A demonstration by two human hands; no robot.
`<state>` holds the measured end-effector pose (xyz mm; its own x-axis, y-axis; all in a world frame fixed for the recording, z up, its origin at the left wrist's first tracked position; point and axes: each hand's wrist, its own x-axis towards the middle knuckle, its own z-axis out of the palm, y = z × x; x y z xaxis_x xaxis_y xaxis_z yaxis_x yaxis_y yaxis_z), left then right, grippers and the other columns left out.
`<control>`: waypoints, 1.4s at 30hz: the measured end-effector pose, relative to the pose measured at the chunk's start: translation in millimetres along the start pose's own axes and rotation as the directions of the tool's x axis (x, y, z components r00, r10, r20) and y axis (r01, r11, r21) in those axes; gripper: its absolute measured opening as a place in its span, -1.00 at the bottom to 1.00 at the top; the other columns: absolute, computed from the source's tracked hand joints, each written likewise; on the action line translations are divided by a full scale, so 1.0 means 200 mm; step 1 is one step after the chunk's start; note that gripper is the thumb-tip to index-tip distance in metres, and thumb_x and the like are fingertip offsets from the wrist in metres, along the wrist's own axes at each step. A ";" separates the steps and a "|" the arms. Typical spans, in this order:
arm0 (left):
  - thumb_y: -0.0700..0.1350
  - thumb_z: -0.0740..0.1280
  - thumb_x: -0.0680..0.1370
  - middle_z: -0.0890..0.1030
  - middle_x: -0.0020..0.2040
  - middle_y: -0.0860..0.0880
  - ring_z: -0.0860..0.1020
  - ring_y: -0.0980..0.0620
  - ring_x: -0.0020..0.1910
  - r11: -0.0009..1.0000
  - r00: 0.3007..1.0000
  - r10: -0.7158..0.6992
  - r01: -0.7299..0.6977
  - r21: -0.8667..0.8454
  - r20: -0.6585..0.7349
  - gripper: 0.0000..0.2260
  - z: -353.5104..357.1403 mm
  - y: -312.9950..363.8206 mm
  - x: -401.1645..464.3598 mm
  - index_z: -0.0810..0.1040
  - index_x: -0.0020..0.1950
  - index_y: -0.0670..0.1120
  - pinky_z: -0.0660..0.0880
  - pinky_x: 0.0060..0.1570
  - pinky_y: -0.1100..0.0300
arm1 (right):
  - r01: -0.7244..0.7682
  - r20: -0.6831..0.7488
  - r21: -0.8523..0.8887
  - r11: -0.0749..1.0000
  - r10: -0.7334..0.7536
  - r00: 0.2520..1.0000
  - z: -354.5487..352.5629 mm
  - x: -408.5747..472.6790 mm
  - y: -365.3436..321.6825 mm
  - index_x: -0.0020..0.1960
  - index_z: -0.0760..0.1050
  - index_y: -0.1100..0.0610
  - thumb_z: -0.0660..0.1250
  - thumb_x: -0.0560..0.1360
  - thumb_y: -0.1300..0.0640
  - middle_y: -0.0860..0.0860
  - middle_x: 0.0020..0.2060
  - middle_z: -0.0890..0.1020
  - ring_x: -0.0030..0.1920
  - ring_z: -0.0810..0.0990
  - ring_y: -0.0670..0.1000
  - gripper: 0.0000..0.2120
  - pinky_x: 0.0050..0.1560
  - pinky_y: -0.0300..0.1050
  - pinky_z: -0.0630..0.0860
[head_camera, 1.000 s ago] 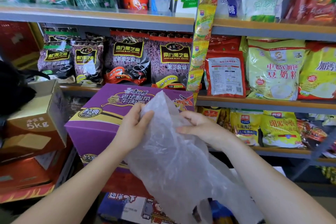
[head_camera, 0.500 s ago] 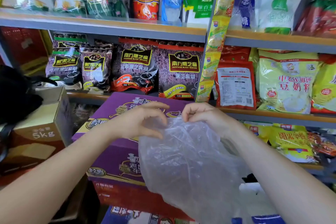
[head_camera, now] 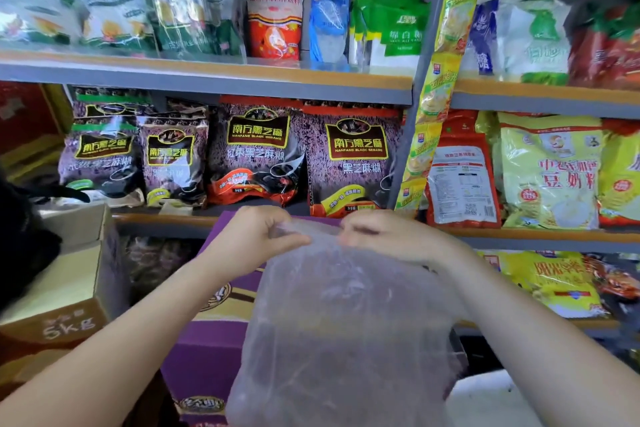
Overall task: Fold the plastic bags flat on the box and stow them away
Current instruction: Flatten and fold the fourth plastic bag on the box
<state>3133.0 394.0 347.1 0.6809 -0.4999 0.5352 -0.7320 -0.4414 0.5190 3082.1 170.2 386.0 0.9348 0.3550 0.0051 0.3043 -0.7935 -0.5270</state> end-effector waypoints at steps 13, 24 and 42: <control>0.01 0.30 0.43 0.52 -0.46 -0.06 0.48 0.02 -0.43 0.989 0.994 0.088 -0.080 0.125 -0.060 -0.56 -0.12 -0.42 0.09 0.42 -0.53 -0.27 0.36 -0.40 0.19 | -0.081 0.204 0.030 0.996 0.073 0.976 0.14 0.22 0.11 -0.16 0.53 0.28 0.33 0.46 0.23 0.01 -0.26 0.50 -0.24 0.44 -0.08 -0.90 -0.20 -0.08 0.36; 0.05 0.12 0.45 0.60 -0.03 -0.19 0.56 -0.24 -0.02 0.876 0.990 0.101 -0.134 0.463 0.096 -0.59 0.03 -0.49 0.13 0.57 0.05 -0.20 0.51 -0.05 -0.07 | -0.147 0.044 -0.095 0.985 0.151 0.988 0.14 0.34 0.17 -0.37 0.26 0.06 0.20 0.58 0.11 -0.07 -0.42 0.30 -0.39 0.26 -0.13 -0.65 -0.32 -0.20 0.20; 0.32 0.08 0.48 0.46 -0.37 0.01 0.44 -0.02 -0.28 0.915 0.905 -0.178 0.008 0.403 0.386 -0.52 0.13 -0.60 0.27 0.34 -0.37 -0.06 0.37 -0.30 0.06 | -0.419 -0.119 -0.258 0.871 0.401 0.908 -0.02 0.30 0.44 -0.18 0.49 -0.02 0.25 0.51 0.12 -0.08 -0.15 0.59 -0.06 0.54 0.01 -0.89 0.00 -0.04 0.46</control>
<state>3257.1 401.4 295.7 0.7376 -0.6617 0.1349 -0.6738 -0.7082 0.2105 3165.3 119.1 343.3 0.9929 -0.0550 -0.1056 -0.0793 -0.9671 -0.2417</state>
